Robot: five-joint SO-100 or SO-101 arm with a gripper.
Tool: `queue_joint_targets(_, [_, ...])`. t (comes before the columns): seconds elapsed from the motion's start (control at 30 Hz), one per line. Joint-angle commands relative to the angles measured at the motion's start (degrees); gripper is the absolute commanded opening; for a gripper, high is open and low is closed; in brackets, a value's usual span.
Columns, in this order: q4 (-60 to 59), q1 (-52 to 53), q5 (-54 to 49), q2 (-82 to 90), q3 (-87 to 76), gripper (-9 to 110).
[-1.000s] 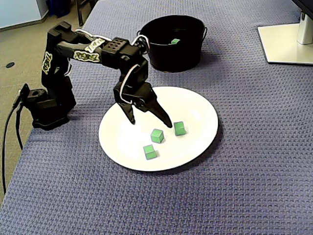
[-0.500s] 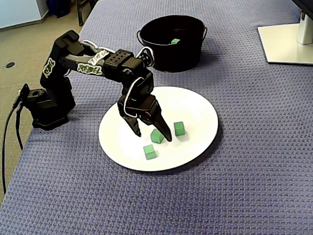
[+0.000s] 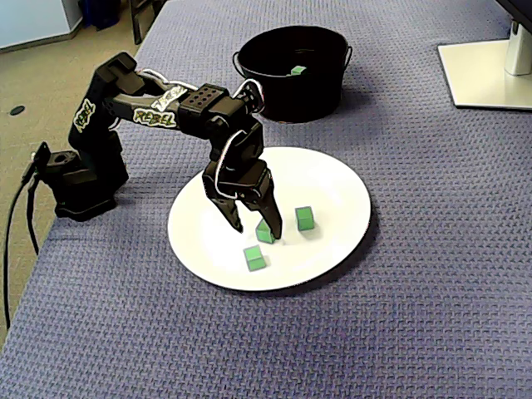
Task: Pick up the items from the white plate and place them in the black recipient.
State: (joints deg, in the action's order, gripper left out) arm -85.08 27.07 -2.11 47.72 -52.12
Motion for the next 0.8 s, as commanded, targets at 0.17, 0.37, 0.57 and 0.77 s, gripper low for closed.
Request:
queue_joint_targets(0.17, [4.13, -1.32, -0.97, 1.41, -0.18, 12])
queue_joint_targets(0.37, [6.15, -1.93, 0.26, 2.29, -2.72, 11])
queue_joint_targets(0.57, [7.29, -1.76, 2.02, 3.25, -4.22, 0])
queue_joint_targets(0.77, [6.68, 0.09, 5.54, 9.14, -7.12, 0])
